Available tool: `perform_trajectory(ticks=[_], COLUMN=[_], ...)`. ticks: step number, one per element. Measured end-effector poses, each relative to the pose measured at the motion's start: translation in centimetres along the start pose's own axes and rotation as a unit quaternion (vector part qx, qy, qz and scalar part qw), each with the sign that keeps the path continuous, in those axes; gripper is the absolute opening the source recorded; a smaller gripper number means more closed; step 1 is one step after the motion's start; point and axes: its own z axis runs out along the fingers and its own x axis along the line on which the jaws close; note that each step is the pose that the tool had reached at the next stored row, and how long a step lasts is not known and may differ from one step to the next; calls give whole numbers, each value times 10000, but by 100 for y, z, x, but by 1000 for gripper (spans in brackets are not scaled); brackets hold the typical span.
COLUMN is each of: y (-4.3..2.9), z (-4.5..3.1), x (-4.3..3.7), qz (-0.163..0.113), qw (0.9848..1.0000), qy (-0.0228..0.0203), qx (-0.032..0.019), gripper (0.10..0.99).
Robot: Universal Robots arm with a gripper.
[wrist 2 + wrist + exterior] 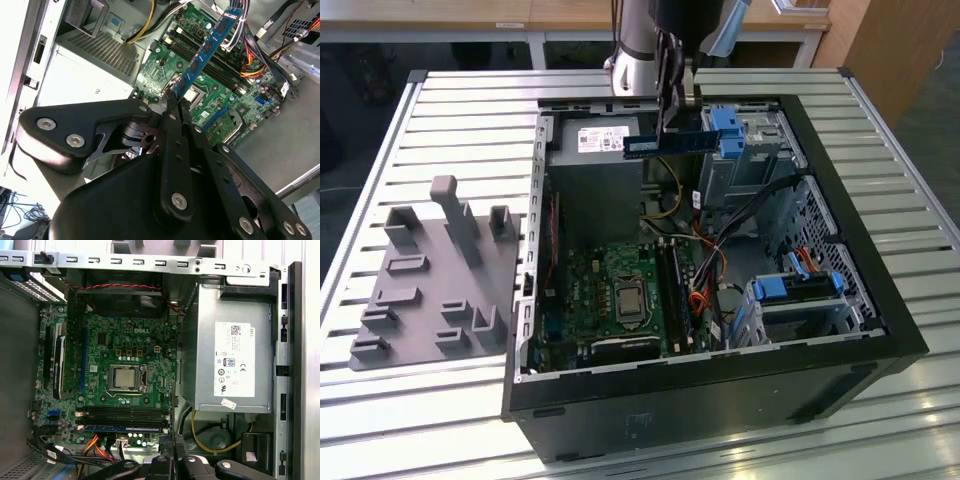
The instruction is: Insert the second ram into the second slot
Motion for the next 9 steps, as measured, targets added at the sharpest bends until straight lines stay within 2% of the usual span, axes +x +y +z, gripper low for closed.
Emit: perform_trajectory(ticks=[9], y=[2], z=[-1], x=[68], qz=[0], qw=[10000], qy=[0], qx=[0], gripper=[137])
